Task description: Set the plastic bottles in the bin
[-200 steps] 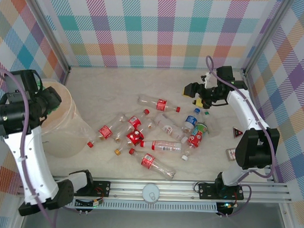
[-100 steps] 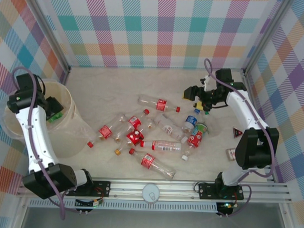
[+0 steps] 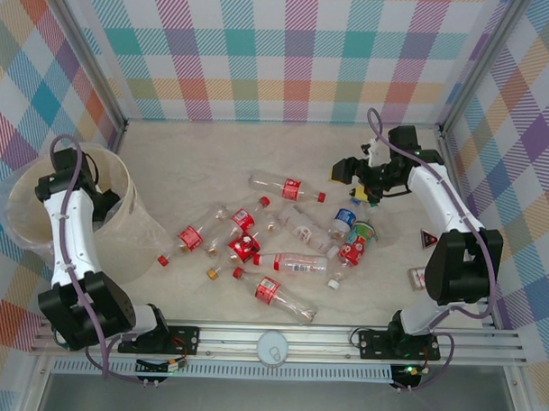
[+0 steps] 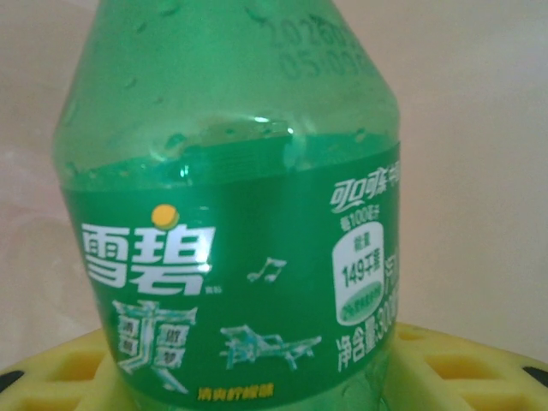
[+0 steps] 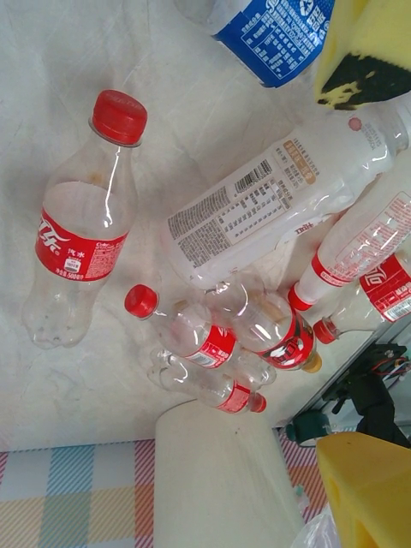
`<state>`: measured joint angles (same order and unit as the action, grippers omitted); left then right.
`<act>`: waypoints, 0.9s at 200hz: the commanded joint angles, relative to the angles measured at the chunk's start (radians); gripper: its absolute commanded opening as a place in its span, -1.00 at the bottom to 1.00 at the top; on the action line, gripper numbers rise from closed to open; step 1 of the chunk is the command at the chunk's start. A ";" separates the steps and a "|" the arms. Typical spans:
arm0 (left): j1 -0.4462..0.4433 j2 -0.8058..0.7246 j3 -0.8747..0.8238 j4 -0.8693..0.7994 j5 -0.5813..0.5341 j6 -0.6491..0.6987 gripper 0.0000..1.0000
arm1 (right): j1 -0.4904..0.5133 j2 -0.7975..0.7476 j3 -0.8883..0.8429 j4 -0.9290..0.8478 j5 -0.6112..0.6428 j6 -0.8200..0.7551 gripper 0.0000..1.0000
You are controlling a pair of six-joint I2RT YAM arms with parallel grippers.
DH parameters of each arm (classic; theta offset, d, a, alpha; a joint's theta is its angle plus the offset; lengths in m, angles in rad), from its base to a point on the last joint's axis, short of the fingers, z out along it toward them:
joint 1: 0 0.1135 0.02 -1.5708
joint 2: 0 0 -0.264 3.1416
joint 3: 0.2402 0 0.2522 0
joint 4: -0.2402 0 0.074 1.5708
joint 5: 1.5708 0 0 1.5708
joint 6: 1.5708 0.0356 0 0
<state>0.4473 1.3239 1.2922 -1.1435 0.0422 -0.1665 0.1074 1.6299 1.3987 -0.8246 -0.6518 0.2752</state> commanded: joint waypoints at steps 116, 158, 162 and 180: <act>-0.348 0.451 0.260 0.374 0.085 -0.039 -1.00 | -0.021 -0.042 -0.055 0.016 0.117 0.019 0.93; -0.435 0.708 0.524 0.297 0.048 -0.031 -1.00 | -0.064 -0.092 -0.076 -0.017 0.172 0.013 0.93; -0.441 0.728 0.546 0.282 0.039 -0.029 -1.00 | -0.066 -0.096 -0.080 -0.019 0.176 0.013 0.93; -0.458 0.781 0.606 0.243 0.012 -0.021 -1.00 | -0.076 -0.115 -0.098 -0.019 0.193 0.018 0.93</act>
<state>0.0200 2.0579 1.8168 -0.8200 0.0914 -0.2001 0.0441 1.5597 1.3293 -0.8204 -0.4908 0.2836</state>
